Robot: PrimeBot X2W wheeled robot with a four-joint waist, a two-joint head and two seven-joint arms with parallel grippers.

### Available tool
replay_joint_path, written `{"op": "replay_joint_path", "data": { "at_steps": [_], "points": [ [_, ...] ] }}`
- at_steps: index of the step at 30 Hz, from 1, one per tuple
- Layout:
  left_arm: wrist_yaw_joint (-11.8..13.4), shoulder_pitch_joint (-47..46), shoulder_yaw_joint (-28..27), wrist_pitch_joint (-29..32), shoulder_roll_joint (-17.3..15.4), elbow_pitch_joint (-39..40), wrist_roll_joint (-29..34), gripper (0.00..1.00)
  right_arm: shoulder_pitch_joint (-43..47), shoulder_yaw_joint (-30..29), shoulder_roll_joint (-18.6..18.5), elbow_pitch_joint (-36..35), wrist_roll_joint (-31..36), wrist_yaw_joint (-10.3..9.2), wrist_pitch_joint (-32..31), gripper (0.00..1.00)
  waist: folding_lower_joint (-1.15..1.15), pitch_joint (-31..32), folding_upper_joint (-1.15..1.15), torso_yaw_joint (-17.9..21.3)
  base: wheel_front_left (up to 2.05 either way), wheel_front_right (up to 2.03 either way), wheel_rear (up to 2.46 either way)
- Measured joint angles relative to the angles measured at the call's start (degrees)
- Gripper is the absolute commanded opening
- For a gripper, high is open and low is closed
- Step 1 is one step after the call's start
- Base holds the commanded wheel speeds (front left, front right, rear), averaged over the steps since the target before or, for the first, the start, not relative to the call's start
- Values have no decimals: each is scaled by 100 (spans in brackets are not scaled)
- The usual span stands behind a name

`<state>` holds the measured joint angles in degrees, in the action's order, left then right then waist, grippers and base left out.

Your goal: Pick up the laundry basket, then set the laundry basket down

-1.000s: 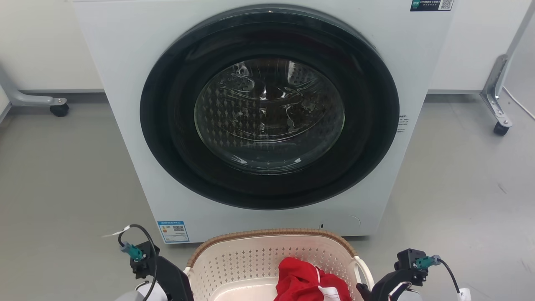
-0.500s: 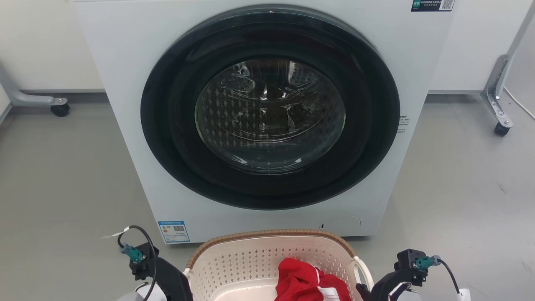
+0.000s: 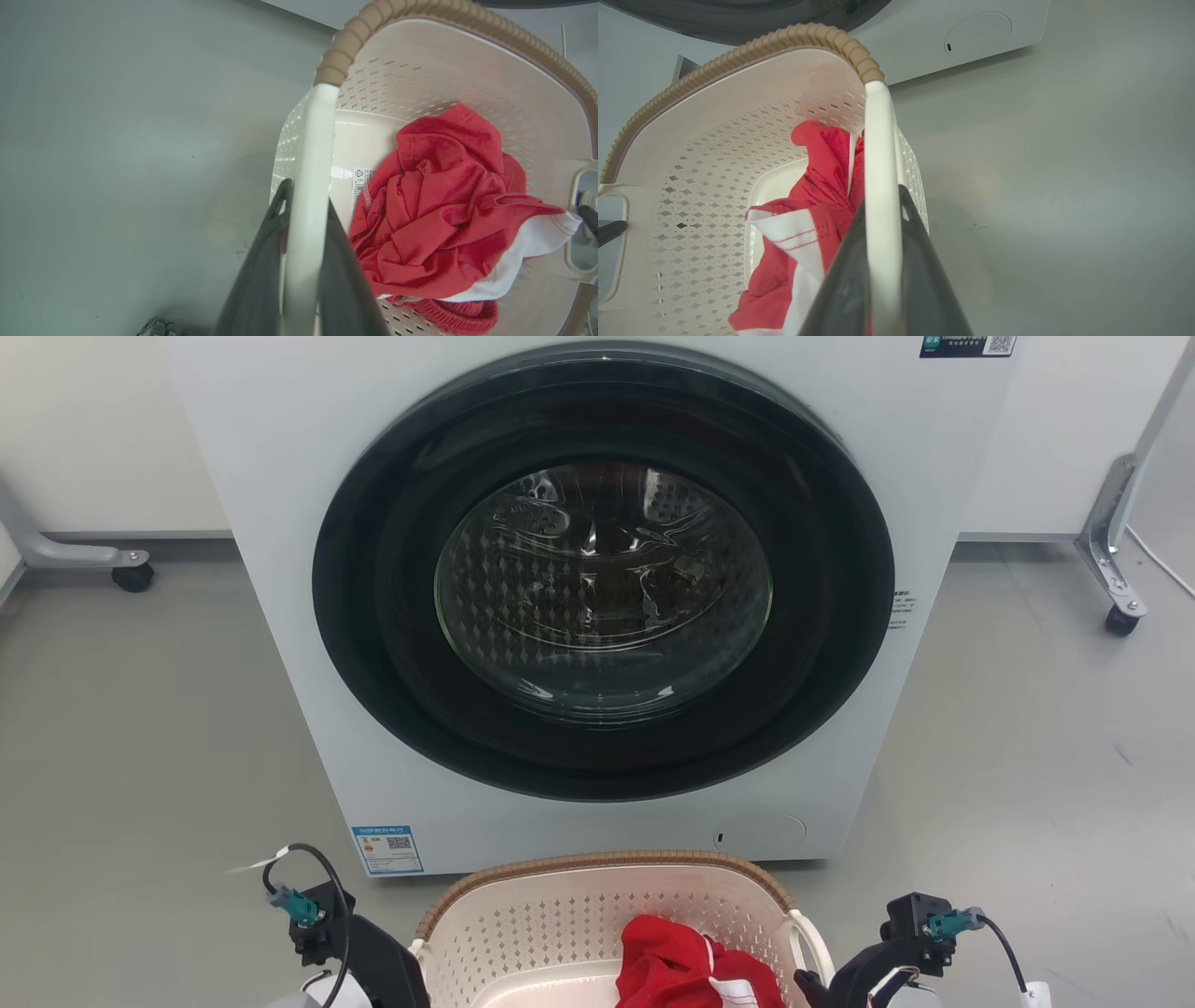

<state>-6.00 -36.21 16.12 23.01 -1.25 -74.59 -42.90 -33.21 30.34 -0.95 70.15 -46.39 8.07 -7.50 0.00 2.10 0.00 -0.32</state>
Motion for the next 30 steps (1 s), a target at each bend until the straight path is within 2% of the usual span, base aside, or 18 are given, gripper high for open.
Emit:
{"op": "replay_joint_path", "data": {
  "at_steps": [18, 30],
  "points": [
    [23, -1, 26, -323, 18, 1, 1, 0, -10, 100, -2, -5, -8, 0, 111, 0, 0, -364, 0, 10, 0, 0, 0],
    [45, -273, 70, -721, 21, 170, 22, 0, -372, 140, -85, -110, 12, 0, 392, 0, 0, -1042, 0, 24, 0, 0, 0]
  ]
}}
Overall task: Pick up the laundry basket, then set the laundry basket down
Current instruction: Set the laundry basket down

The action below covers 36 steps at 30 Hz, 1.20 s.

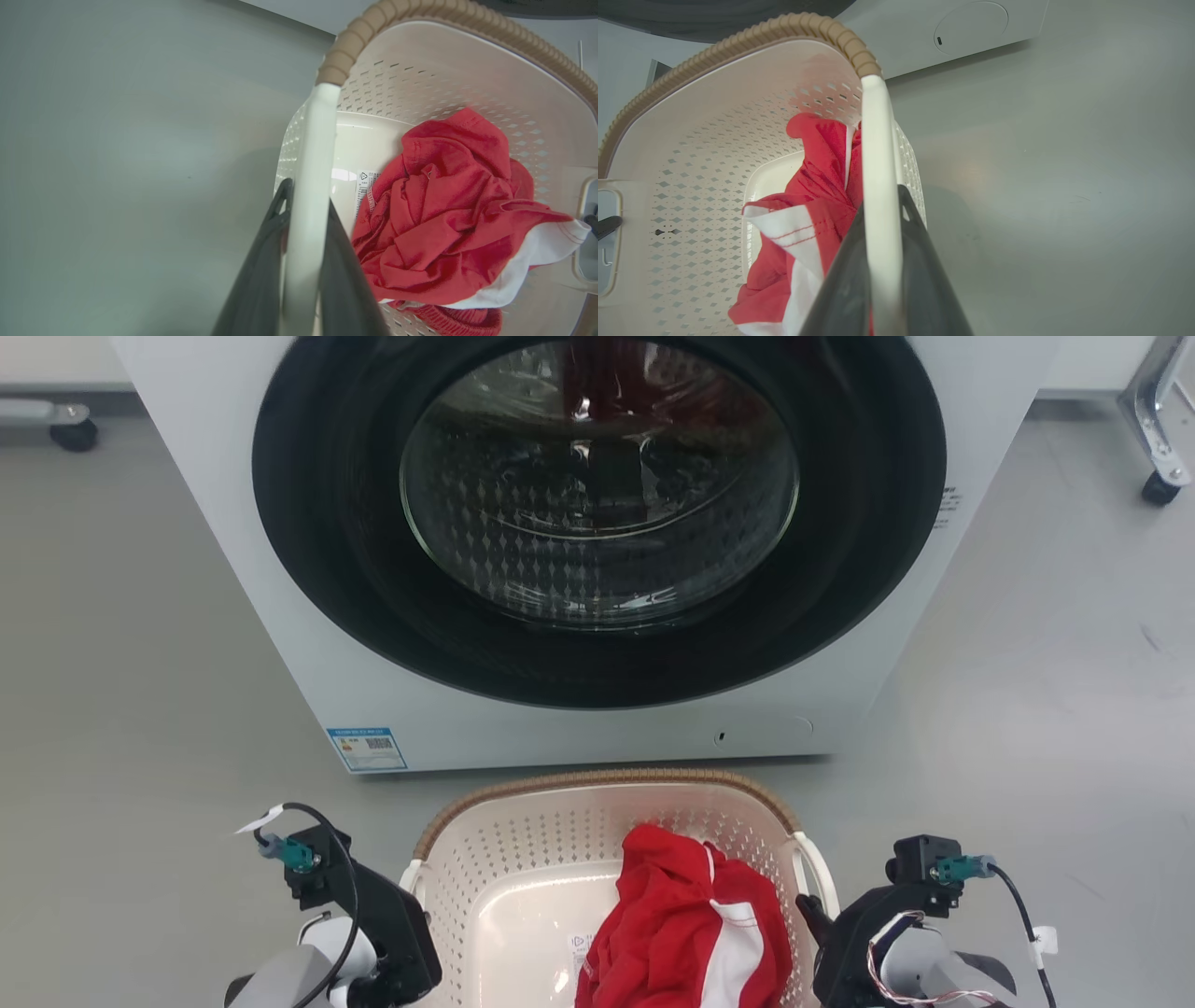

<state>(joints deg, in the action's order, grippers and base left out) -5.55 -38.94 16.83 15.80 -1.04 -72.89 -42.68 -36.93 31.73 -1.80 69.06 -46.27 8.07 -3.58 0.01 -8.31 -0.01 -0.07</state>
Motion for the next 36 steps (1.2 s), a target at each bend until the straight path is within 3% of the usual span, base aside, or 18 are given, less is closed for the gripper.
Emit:
{"op": "replay_joint_path", "data": {
  "at_steps": [36],
  "points": [
    [36, -1396, 35, -1200, -164, 468, 263, 0, -1622, 55, -138, -197, 355, -59, 1132, 0, 1, -2921, -1, 140, 0, 0, 0]
  ]
}}
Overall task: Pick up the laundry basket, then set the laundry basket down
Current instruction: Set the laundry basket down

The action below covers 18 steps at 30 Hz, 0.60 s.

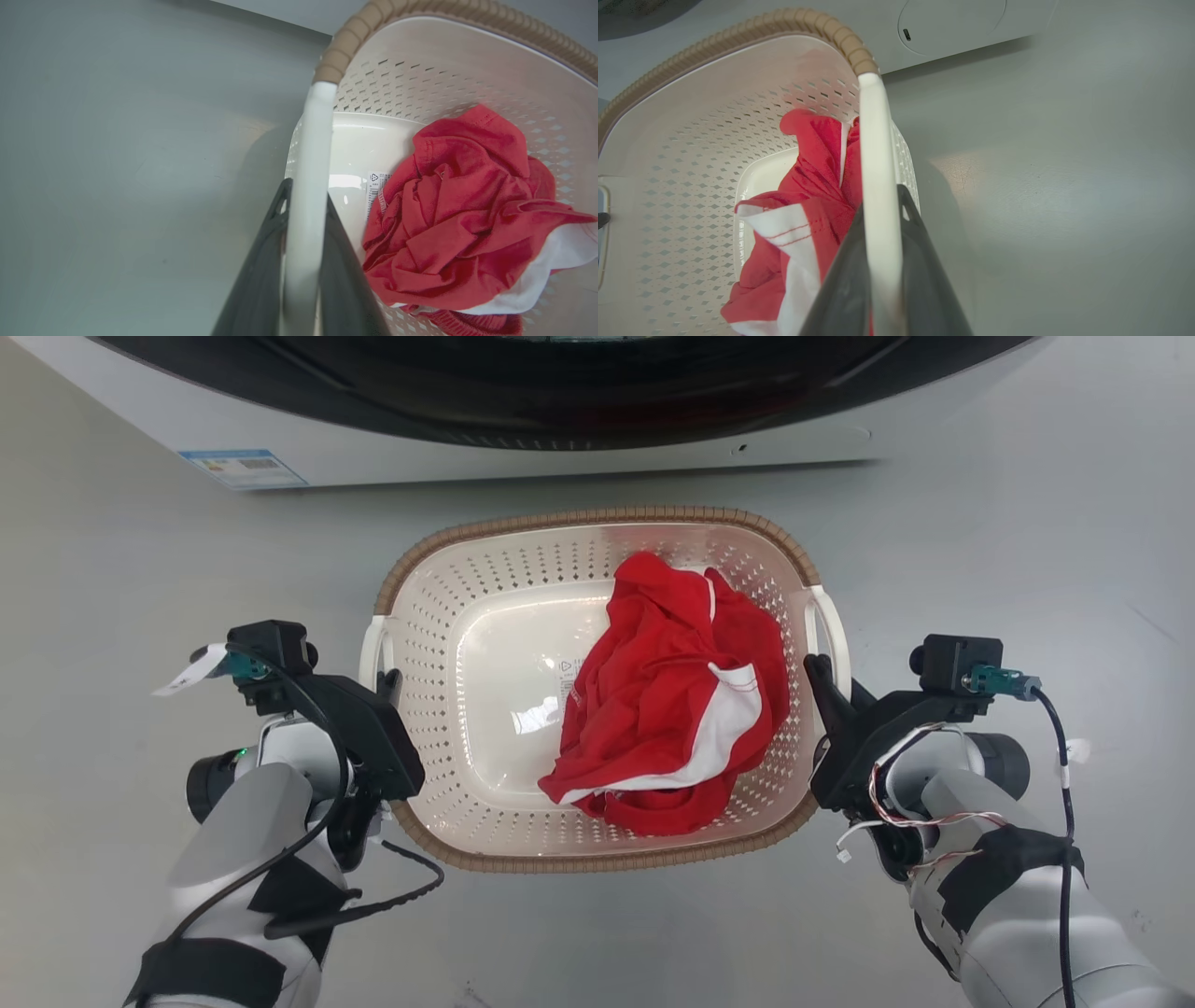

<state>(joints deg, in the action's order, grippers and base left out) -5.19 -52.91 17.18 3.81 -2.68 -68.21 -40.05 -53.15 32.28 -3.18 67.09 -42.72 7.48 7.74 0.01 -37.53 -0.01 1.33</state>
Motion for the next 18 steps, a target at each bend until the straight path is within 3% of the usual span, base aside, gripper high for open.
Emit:
{"op": "replay_joint_path", "data": {
  "at_steps": [18],
  "points": [
    [48, -376, 52, -664, -1, 26, 157, 0, -500, 55, -42, 40, 221, -227, 420, 0, 0, -999, 0, 41, 0, 0, 0]
  ]
}}
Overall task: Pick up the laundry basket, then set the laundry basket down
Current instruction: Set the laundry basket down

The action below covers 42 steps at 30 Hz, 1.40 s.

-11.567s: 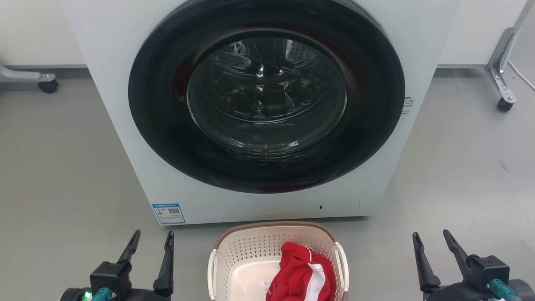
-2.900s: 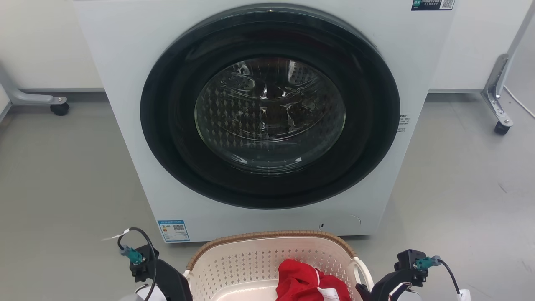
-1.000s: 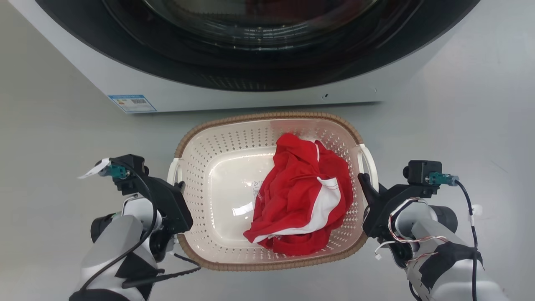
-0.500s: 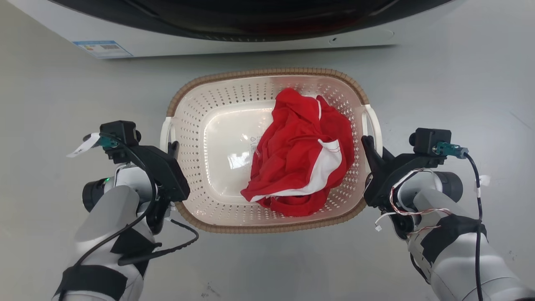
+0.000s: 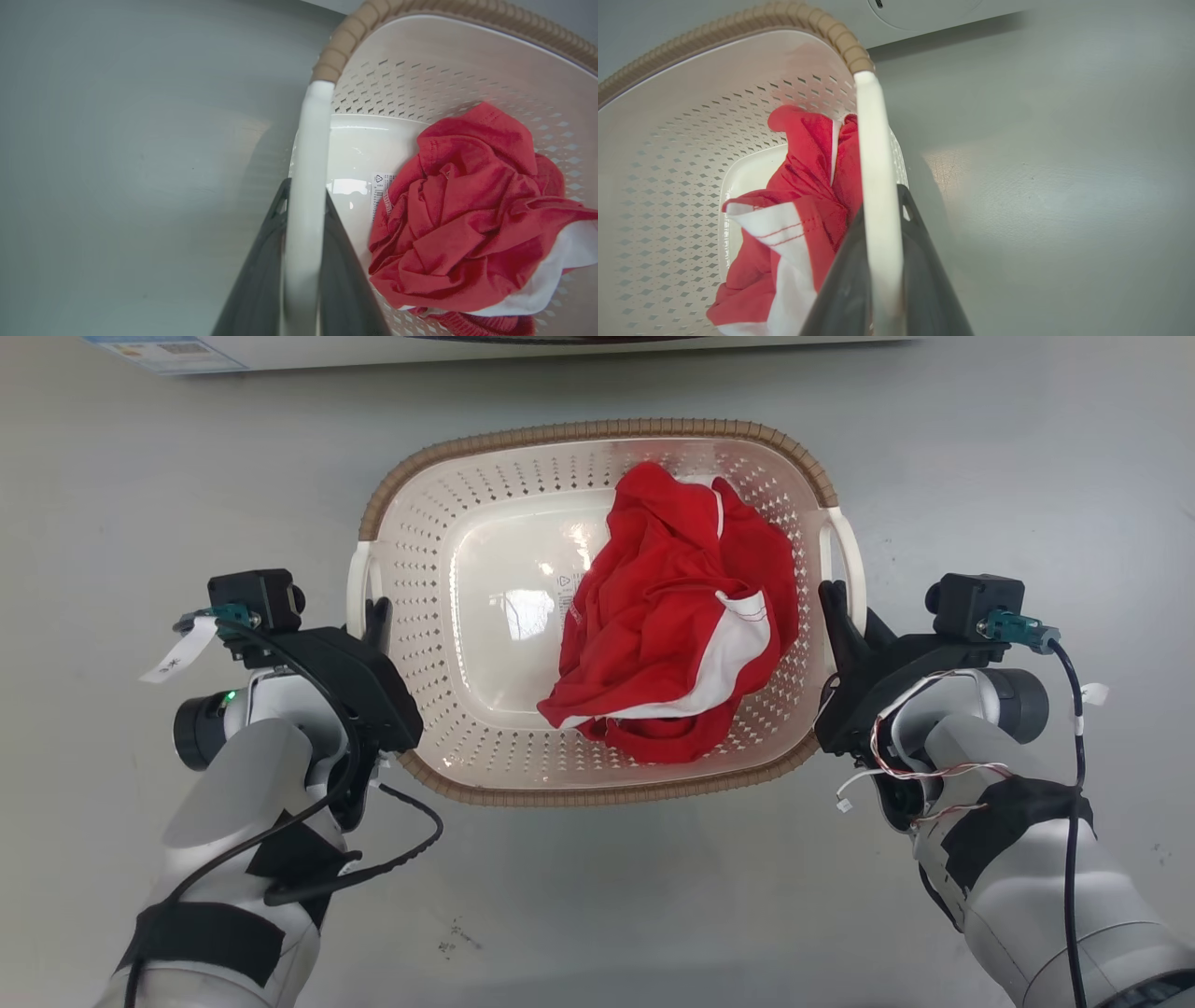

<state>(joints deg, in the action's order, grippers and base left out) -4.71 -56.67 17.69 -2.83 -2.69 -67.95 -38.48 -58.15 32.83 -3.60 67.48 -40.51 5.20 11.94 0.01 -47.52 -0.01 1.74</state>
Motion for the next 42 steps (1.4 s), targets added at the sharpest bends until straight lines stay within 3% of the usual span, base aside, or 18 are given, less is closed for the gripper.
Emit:
{"op": "replay_joint_path", "data": {
  "at_steps": [12, 37, 38, 39, 40, 42],
  "points": [
    [-38, -102, 73, -282, 80, -90, 27, 0, -107, -62, -1, 153, 18, -160, 83, 0, -1, -265, 1, 9, 0, 0, 0],
    [-144, -169, 112, -180, 126, -323, 22, 0, -96, -44, 33, 330, -32, -113, 125, 0, -1, -261, 1, -27, 0, 0, 0],
    [-144, -169, 104, -180, 126, -327, 11, 0, -93, -34, 33, 330, -32, -54, 124, 30, -1, -261, 1, -31, 0, 0, 0],
    [-146, -169, 87, -175, 125, -339, -18, 1, -88, -24, 29, 324, -32, 11, 127, 87, -1, -261, 1, -35, 0, 0, 0],
    [-155, -169, 75, -152, 116, -355, -33, 31, -88, 1, 15, 321, -32, 38, 127, 100, -1, -260, 1, -39, 0, 0, 0],
    [-165, -169, 67, -137, 88, -372, -35, 100, -85, 8, -11, 314, -32, 64, 125, 100, -1, -259, 1, -43, 0, 0, 0]
  ]
}}
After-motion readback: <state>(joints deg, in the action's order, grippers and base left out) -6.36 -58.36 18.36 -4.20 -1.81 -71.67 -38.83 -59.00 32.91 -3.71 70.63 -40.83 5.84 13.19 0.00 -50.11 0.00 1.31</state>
